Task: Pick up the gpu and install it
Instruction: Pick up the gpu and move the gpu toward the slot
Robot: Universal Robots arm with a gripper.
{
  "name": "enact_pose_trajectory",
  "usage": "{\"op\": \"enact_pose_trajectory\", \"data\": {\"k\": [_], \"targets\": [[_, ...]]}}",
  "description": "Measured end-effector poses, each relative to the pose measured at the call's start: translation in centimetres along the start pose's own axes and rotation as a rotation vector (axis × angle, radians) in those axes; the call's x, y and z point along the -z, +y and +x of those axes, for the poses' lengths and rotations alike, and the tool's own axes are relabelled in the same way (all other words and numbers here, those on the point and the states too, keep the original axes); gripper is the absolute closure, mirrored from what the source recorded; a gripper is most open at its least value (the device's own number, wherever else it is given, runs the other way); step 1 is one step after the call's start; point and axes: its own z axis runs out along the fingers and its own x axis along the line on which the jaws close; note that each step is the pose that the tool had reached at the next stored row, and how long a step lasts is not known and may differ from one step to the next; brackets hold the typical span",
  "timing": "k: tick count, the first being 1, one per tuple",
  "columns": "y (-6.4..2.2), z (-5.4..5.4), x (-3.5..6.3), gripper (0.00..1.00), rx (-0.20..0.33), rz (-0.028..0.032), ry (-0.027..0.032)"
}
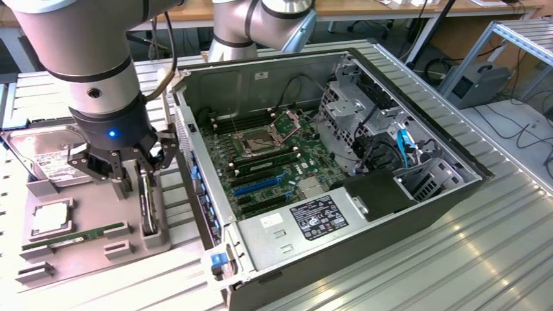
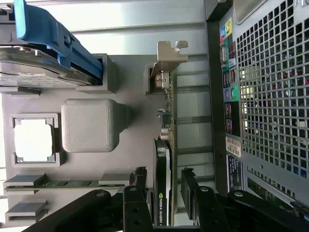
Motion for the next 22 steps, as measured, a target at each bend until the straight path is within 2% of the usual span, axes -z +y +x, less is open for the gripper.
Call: {"op": "enact_pose_trajectory", "data": {"k": [8,22], "targets": [[0.6,0.1,-0.74,0.58,0.0,0.0,0.0],[0.78,0.1,-1.93,0.58,0.0,0.0,0.0]]}}
